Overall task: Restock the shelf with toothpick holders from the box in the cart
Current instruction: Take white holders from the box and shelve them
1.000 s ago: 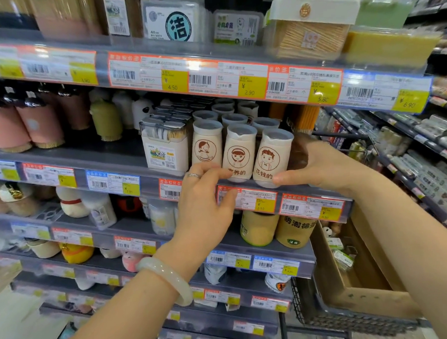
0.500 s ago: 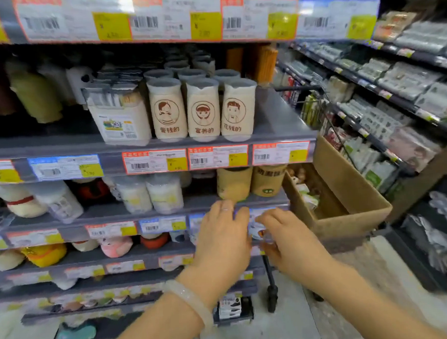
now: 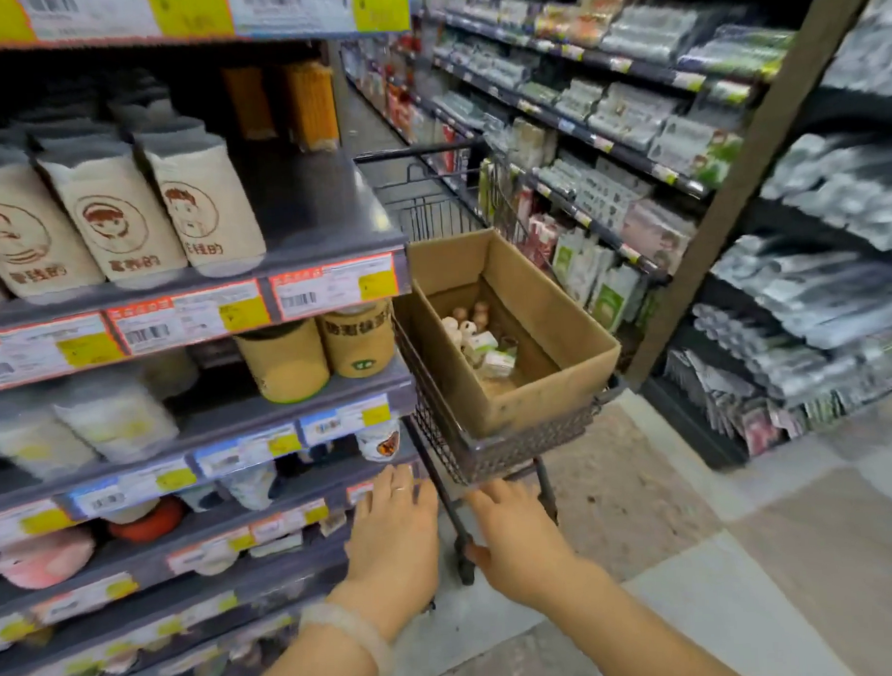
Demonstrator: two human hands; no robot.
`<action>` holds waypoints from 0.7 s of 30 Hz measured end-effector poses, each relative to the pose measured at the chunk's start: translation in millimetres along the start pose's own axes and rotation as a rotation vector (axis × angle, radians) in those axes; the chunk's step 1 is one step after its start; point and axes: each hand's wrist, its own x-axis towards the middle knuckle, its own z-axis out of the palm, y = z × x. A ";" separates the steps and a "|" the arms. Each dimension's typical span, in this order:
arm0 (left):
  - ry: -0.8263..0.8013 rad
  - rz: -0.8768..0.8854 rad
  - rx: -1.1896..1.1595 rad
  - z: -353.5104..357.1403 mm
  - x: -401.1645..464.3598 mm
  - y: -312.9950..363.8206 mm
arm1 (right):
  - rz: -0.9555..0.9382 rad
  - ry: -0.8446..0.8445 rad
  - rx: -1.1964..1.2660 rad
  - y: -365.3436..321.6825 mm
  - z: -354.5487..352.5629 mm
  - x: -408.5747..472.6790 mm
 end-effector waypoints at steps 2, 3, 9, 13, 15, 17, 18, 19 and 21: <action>0.000 0.007 0.013 0.1 9.4 22.1 | 0.002 -0.011 0.019 24.5 0.7 -3.7; -0.003 0.007 0.015 0.3 15.1 34.6 | 0.004 -0.017 0.026 38.2 -0.5 -5.6; -0.030 -0.013 -0.005 4.4 55.2 110.8 | 0.017 -0.124 0.057 134.3 -8.4 -10.1; -0.071 -0.043 -0.016 7.9 77.5 143.2 | 0.024 -0.100 0.072 189.5 -13.7 -6.8; -0.072 -0.068 -0.017 8.7 86.2 152.1 | 0.012 -0.113 0.075 205.2 -18.1 -0.2; -0.080 -0.093 -0.017 7.9 96.1 157.7 | -0.016 -0.110 0.068 214.2 -21.0 10.3; -0.085 -0.105 -0.014 6.8 102.2 158.9 | -0.029 -0.101 0.069 216.8 -21.9 16.5; -0.087 -0.117 -0.014 5.3 109.6 159.0 | -0.041 -0.098 0.076 219.0 -22.2 23.9; -0.087 -0.134 -0.023 2.1 127.1 157.1 | -0.067 -0.109 0.101 222.3 -23.0 40.9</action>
